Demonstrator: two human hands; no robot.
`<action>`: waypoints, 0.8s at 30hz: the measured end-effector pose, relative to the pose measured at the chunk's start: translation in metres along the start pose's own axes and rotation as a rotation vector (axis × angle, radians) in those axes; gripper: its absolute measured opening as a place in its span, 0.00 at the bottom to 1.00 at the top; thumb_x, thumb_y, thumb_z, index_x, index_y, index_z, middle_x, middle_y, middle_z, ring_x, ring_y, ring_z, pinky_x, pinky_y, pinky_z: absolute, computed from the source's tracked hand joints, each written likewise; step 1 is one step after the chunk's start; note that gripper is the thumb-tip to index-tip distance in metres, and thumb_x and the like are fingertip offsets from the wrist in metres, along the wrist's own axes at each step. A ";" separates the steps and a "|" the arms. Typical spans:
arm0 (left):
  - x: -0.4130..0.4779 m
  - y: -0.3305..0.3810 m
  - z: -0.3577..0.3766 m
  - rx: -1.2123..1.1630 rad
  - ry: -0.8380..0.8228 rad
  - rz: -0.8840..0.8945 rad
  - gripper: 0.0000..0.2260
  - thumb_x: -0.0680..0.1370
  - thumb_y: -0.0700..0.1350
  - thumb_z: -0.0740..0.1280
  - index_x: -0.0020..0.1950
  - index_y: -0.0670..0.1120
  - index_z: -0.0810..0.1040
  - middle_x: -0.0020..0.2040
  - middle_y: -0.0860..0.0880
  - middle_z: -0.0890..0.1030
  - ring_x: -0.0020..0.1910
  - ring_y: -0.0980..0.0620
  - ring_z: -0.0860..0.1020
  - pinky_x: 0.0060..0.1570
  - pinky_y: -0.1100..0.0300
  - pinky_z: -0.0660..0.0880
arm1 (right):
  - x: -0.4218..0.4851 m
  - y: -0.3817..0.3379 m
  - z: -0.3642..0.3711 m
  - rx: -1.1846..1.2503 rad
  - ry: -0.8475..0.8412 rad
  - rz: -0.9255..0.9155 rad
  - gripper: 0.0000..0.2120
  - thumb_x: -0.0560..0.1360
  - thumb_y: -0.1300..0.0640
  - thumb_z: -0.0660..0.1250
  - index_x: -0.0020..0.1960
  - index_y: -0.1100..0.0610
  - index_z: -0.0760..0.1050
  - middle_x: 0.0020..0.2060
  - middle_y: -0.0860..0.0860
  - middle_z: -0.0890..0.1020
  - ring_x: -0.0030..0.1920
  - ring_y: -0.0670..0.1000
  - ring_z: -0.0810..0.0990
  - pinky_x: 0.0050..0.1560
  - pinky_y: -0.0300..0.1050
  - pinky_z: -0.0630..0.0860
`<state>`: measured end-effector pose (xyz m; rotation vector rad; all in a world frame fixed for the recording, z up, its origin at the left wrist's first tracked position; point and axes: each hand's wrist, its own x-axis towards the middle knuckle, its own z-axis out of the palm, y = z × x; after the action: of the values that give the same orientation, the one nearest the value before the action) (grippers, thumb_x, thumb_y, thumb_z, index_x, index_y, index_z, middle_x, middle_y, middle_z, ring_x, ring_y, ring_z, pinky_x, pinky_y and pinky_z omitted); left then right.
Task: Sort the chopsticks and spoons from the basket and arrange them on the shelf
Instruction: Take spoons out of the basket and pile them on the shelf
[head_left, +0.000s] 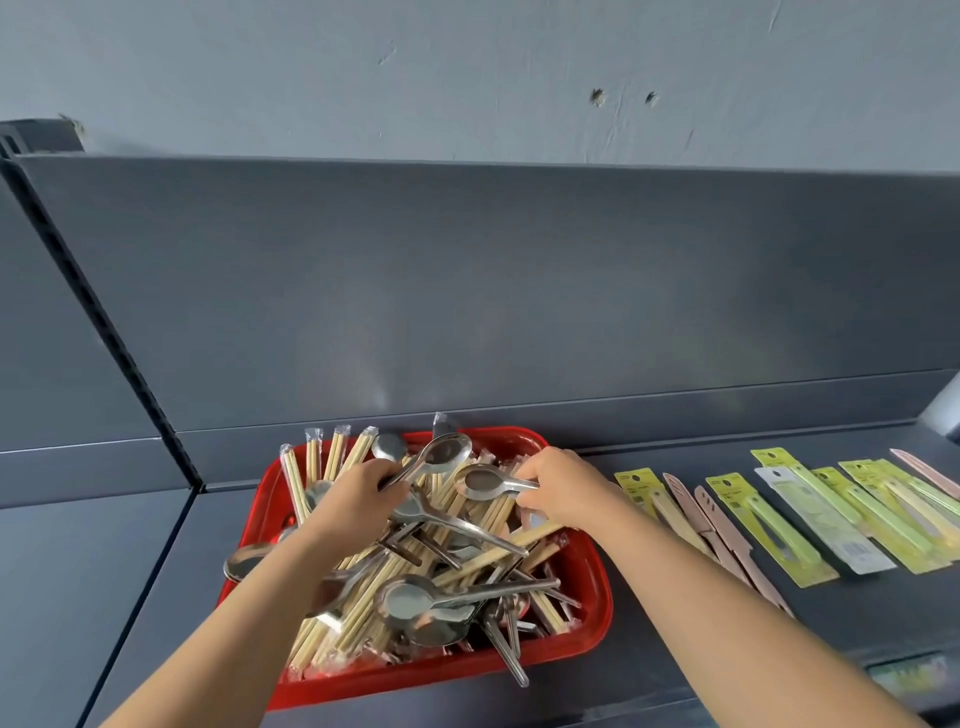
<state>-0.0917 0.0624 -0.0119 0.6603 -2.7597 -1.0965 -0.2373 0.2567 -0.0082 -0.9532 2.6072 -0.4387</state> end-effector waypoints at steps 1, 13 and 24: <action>0.000 0.000 0.001 0.001 -0.001 0.003 0.08 0.81 0.43 0.61 0.45 0.44 0.77 0.34 0.48 0.74 0.28 0.55 0.68 0.27 0.66 0.64 | 0.000 -0.001 0.000 0.005 -0.013 -0.004 0.05 0.75 0.56 0.67 0.47 0.53 0.82 0.36 0.51 0.81 0.34 0.51 0.75 0.36 0.45 0.72; 0.006 0.013 -0.011 -0.105 0.057 0.049 0.06 0.81 0.43 0.62 0.48 0.45 0.78 0.34 0.48 0.75 0.29 0.53 0.70 0.28 0.62 0.66 | -0.001 0.021 -0.028 0.255 0.280 -0.035 0.10 0.72 0.57 0.69 0.31 0.52 0.78 0.22 0.46 0.72 0.24 0.44 0.66 0.29 0.41 0.64; 0.013 0.024 -0.032 -0.393 0.119 0.063 0.08 0.81 0.46 0.62 0.48 0.49 0.80 0.32 0.47 0.74 0.30 0.53 0.68 0.30 0.59 0.65 | -0.006 -0.006 -0.067 0.375 0.621 -0.168 0.10 0.75 0.57 0.68 0.35 0.49 0.77 0.23 0.47 0.72 0.25 0.45 0.67 0.29 0.40 0.64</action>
<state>-0.1040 0.0526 0.0269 0.5591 -2.3487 -1.4736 -0.2566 0.2674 0.0551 -1.0234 2.7954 -1.4078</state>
